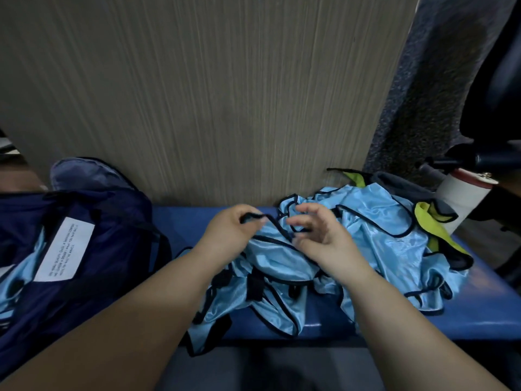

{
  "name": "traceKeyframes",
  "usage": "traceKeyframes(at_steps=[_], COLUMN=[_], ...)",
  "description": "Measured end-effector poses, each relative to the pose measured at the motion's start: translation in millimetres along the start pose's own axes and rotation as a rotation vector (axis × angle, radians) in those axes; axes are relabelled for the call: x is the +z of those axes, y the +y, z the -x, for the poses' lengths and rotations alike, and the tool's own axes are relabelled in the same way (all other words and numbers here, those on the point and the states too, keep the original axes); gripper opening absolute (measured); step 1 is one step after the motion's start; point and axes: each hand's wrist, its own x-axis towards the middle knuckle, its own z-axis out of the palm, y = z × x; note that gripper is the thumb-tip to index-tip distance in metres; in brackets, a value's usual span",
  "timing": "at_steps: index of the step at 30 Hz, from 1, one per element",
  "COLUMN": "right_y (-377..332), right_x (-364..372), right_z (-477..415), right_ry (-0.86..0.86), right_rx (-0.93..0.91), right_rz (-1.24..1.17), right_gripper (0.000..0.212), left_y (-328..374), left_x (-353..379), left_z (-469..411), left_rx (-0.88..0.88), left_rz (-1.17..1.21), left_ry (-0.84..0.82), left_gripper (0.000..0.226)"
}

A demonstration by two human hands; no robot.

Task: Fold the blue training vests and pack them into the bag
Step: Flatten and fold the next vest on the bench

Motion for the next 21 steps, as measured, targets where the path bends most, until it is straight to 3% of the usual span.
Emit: traceKeyframes(at_steps=[3,5,9,13,18,21], right_y=[4,10,24,27,37,39], right_x=[-9,-16,-16,2,19,21], right_z=[-6,-9,-7,-1,0,-3], right_ry=[0.287,0.328,0.001,-0.229,-0.177,-0.159], right_rx=[0.041,0.169,0.430,0.542,0.507,0.451], right_rz=[0.179,0.395,0.835,0.896,1.052,1.099], right_gripper=[0.033,0.024,0.030,0.073,0.077,0.056], left_y=[4,2,-10,-23,-28,-23], left_x=[-21,-35,-52,-54,-48,-45], left_z=[-6,-12,-19,-13,-7,-3], left_rx=[-0.023,-0.034,-0.096,-0.199,-0.315,-0.376], left_rz=[0.105,0.119,0.031,-0.046,-0.064,-0.031], left_ry=[0.176,0.227,0.253,0.215,0.025,-0.079], left_gripper=[0.008,0.012,0.016,0.021,0.022,0.026])
